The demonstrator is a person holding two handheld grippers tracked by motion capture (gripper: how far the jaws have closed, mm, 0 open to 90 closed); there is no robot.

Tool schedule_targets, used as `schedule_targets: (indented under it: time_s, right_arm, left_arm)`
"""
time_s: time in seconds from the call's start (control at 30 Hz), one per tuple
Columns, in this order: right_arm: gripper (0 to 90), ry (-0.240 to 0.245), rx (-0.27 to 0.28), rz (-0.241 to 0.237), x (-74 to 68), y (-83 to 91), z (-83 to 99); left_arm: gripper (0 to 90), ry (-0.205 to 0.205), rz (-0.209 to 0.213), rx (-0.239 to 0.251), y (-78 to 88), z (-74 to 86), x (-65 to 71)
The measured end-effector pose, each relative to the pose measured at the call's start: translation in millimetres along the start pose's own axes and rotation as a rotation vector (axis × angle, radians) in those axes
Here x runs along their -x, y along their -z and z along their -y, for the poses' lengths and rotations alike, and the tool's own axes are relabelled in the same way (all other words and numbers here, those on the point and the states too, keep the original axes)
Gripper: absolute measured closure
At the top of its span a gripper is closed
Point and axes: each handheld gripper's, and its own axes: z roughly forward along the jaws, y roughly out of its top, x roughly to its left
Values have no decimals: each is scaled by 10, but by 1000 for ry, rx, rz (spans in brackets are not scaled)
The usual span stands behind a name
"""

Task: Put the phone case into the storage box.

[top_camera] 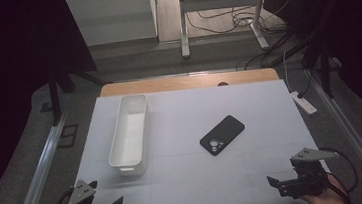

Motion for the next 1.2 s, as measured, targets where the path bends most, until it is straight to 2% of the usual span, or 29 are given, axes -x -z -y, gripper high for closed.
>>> schedule_targets:
  time_s: [0.27,0.73,0.93,1.2]
  right_arm:
    - [0,-2,-9,-17,17,-49,-69]
    - [0,27,-23,-42,17,-146,-207]
    - [0,39,-12,-58,33,-187,-292]
    - [0,54,-23,-58,55,-255,-376]
  left_arm:
    - [2,-10,6,-10,-13,-3,6]
    - [2,-5,13,-8,-12,2,-1]
    - [0,-3,9,-9,-13,1,-1]
    - [0,-2,12,-9,-13,2,-4]
